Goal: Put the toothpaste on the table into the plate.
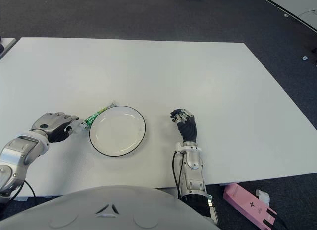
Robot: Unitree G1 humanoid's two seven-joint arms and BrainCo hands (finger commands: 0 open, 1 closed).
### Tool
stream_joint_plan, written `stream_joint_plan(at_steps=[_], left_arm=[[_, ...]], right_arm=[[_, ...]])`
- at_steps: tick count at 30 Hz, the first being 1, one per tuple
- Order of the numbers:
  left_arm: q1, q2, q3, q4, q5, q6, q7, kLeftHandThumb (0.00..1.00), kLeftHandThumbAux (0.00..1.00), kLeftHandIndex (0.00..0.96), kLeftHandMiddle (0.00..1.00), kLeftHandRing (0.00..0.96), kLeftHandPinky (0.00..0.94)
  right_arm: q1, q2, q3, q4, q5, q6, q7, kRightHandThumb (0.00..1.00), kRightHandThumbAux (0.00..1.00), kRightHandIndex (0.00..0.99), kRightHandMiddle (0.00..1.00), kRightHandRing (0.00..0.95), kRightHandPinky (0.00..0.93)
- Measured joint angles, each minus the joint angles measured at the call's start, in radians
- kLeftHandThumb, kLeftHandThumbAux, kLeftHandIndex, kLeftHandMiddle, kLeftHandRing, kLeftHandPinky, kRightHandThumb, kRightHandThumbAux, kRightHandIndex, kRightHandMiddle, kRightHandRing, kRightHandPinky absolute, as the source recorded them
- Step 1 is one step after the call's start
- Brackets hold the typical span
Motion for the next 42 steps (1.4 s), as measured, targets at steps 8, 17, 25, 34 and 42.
stream_joint_plan(at_steps=[8,17,25,34,42], left_arm=[[0.093,0.030,0.050,-0.127,-0.071,-0.023,-0.065,0.752,0.386,0.141,0.286,0.270,0.370],[0.166,0.069,0.122,-0.203,-0.154,-0.056,-0.132,0.755,0.366,0.141,0.306,0.322,0.390],[0.213,0.088,0.175,-0.225,-0.227,-0.092,-0.156,0.765,0.356,0.130,0.323,0.350,0.397],[0.246,0.087,0.218,-0.263,-0.295,-0.102,-0.198,0.748,0.348,0.108,0.329,0.356,0.389],[0.218,0.058,0.204,-0.262,-0.301,-0.056,-0.226,0.729,0.342,0.110,0.344,0.365,0.382]], right_arm=[[0.005,-0.001,0.000,-0.004,0.000,0.006,0.000,0.709,0.723,0.429,0.480,0.477,0.473],[0.005,0.000,-0.002,-0.007,0.001,0.008,0.002,0.709,0.723,0.429,0.478,0.468,0.464],[0.006,-0.001,-0.001,-0.008,0.002,0.008,0.005,0.708,0.723,0.429,0.482,0.471,0.466],[0.005,-0.002,0.000,-0.007,0.001,0.008,0.005,0.707,0.724,0.428,0.482,0.473,0.467],[0.005,-0.001,0.001,-0.005,-0.002,0.008,0.002,0.708,0.724,0.428,0.484,0.477,0.473]])
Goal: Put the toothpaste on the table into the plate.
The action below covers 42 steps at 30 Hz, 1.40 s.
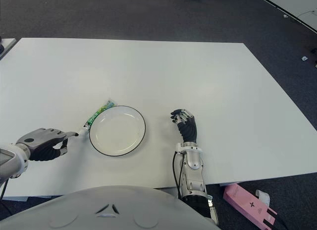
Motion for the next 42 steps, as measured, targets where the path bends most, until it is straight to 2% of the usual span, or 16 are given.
stream_joint_plan(at_steps=[9,14,21,27,31,42], left_arm=[[-0.022,-0.046,-0.030,0.009,0.041,0.023,0.019,0.699,0.342,0.110,0.344,0.352,0.350],[-0.040,-0.089,-0.067,0.012,0.108,0.045,0.043,0.674,0.341,0.092,0.312,0.299,0.289],[-0.090,-0.180,-0.148,0.031,0.253,0.128,0.048,0.636,0.328,0.046,0.259,0.246,0.244],[-0.127,-0.240,-0.195,0.053,0.331,0.185,0.045,0.617,0.307,0.009,0.218,0.217,0.230],[-0.150,-0.273,-0.223,0.079,0.366,0.209,0.048,0.600,0.292,0.001,0.209,0.205,0.186],[-0.185,-0.295,-0.251,0.152,0.392,0.224,0.120,0.574,0.270,0.000,0.206,0.181,0.149]], right_arm=[[0.002,0.003,0.000,-0.002,-0.003,0.000,-0.013,0.709,0.724,0.429,0.483,0.479,0.470],[0.005,0.004,0.000,-0.005,-0.002,0.000,-0.017,0.710,0.724,0.429,0.479,0.476,0.468],[0.015,0.003,0.000,-0.010,-0.002,-0.001,-0.016,0.710,0.725,0.428,0.476,0.472,0.467],[0.018,0.003,0.000,-0.014,-0.002,-0.002,-0.016,0.710,0.725,0.428,0.476,0.473,0.470],[0.019,0.003,0.000,-0.014,-0.002,-0.002,-0.016,0.711,0.725,0.428,0.477,0.474,0.469],[0.021,0.003,-0.002,-0.016,-0.001,-0.002,-0.017,0.711,0.725,0.429,0.477,0.471,0.462]])
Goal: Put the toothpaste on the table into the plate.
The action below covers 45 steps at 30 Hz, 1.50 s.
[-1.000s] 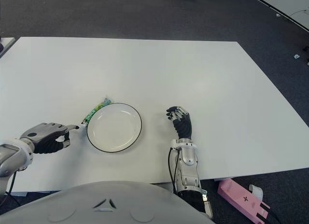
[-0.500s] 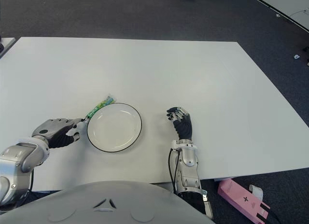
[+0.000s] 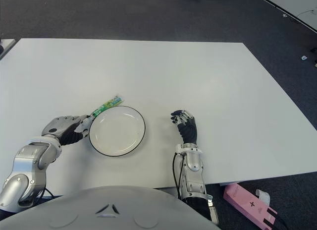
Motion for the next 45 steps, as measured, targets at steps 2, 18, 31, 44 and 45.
stream_joint_plan(at_steps=[2,18,31,44,45], left_arm=[[-0.001,-0.001,-0.004,0.007,0.000,0.001,0.013,0.566,0.270,0.000,0.199,0.172,0.146],[-0.027,-0.020,-0.047,0.075,0.010,0.037,0.095,0.532,0.236,0.000,0.179,0.160,0.193],[-0.039,-0.032,-0.069,0.107,0.014,0.069,0.133,0.522,0.233,0.001,0.175,0.165,0.241],[-0.058,-0.032,-0.078,0.136,0.020,0.075,0.190,0.515,0.252,0.005,0.217,0.195,0.198],[-0.060,-0.032,-0.077,0.140,0.020,0.076,0.201,0.514,0.252,0.004,0.218,0.195,0.195]], right_arm=[[0.001,0.000,0.000,-0.001,0.000,0.000,0.000,0.711,0.725,0.428,0.476,0.471,0.463],[0.008,-0.002,-0.001,-0.004,0.002,-0.005,0.005,0.709,0.725,0.427,0.477,0.472,0.466],[0.011,-0.004,-0.001,-0.009,0.001,-0.005,0.005,0.709,0.725,0.427,0.477,0.470,0.466],[0.012,-0.006,0.001,-0.009,-0.002,-0.009,0.009,0.709,0.725,0.428,0.478,0.470,0.464],[0.012,-0.006,0.002,-0.009,-0.002,-0.010,0.009,0.709,0.725,0.428,0.478,0.470,0.464]])
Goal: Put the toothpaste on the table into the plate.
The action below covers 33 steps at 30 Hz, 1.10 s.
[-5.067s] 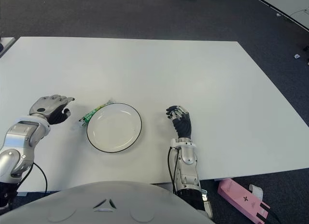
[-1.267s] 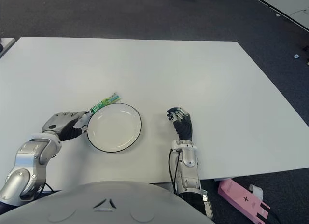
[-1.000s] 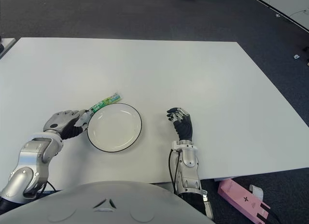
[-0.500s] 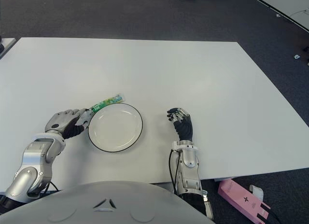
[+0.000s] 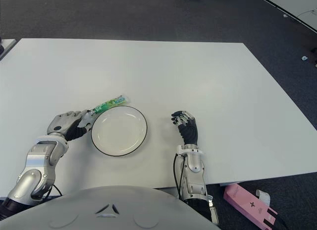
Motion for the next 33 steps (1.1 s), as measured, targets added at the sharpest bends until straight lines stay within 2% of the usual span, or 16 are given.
stream_joint_plan(at_steps=[9,17,24,33], left_arm=[[-0.016,0.000,-0.006,0.038,0.001,0.001,0.070,0.483,0.252,0.000,0.212,0.192,0.150],[-0.083,-0.004,-0.033,0.120,0.010,0.002,0.143,0.474,0.256,0.000,0.147,0.116,0.070],[-0.151,0.000,-0.101,0.218,0.072,-0.001,0.225,0.502,0.252,0.000,0.140,0.107,0.077],[-0.164,0.021,-0.182,0.249,0.151,-0.002,0.269,0.482,0.256,0.000,0.139,0.105,0.074]], right_arm=[[-0.004,0.000,0.000,0.006,-0.004,-0.002,0.000,0.710,0.725,0.429,0.478,0.469,0.465],[-0.006,0.002,0.000,0.008,-0.004,-0.002,0.000,0.710,0.725,0.429,0.479,0.469,0.462],[-0.006,0.004,0.000,0.010,-0.004,-0.010,-0.001,0.710,0.725,0.429,0.479,0.471,0.465],[-0.006,0.004,0.000,0.011,-0.009,-0.013,-0.011,0.710,0.726,0.428,0.479,0.473,0.467]])
